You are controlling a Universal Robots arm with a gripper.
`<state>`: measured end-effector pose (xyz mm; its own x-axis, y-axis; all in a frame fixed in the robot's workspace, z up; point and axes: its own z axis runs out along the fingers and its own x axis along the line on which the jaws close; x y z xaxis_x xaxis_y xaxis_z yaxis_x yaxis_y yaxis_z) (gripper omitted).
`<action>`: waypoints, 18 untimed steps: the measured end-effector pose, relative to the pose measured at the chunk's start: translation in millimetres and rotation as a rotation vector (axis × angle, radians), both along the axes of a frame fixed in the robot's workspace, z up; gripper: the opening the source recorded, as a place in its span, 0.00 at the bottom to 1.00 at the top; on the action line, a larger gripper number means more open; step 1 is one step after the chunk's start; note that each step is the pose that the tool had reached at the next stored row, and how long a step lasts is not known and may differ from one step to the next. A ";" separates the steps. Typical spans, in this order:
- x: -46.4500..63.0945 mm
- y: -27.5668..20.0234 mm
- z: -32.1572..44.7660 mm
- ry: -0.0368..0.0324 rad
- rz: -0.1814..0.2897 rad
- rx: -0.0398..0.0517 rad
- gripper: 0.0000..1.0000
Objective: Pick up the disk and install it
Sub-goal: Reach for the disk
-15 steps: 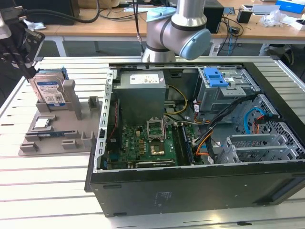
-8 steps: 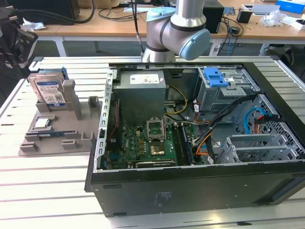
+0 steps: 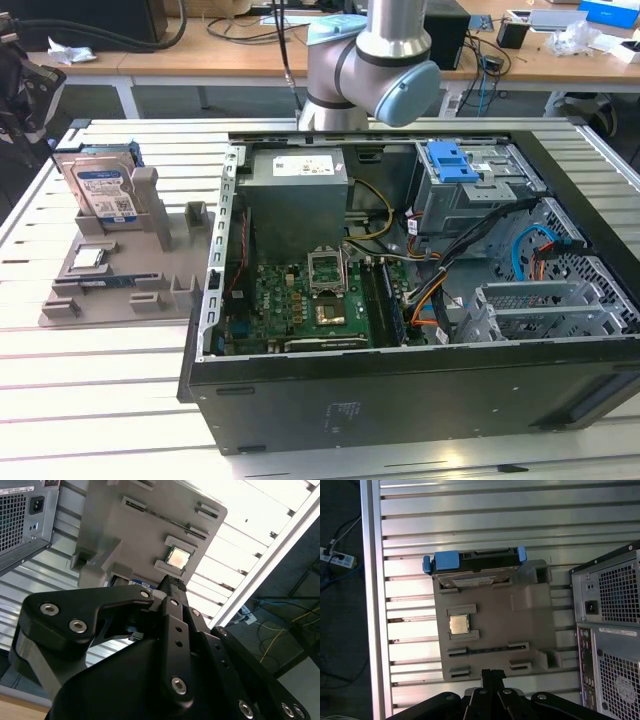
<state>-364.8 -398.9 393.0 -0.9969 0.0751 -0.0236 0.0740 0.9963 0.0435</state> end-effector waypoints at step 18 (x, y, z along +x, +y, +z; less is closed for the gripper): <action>-5.7 0.0 0.0 0.0000 0.000 0.0000 0.10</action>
<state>-370.4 -398.9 393.0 -0.9969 0.0752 -0.0236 0.0741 0.9963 0.0435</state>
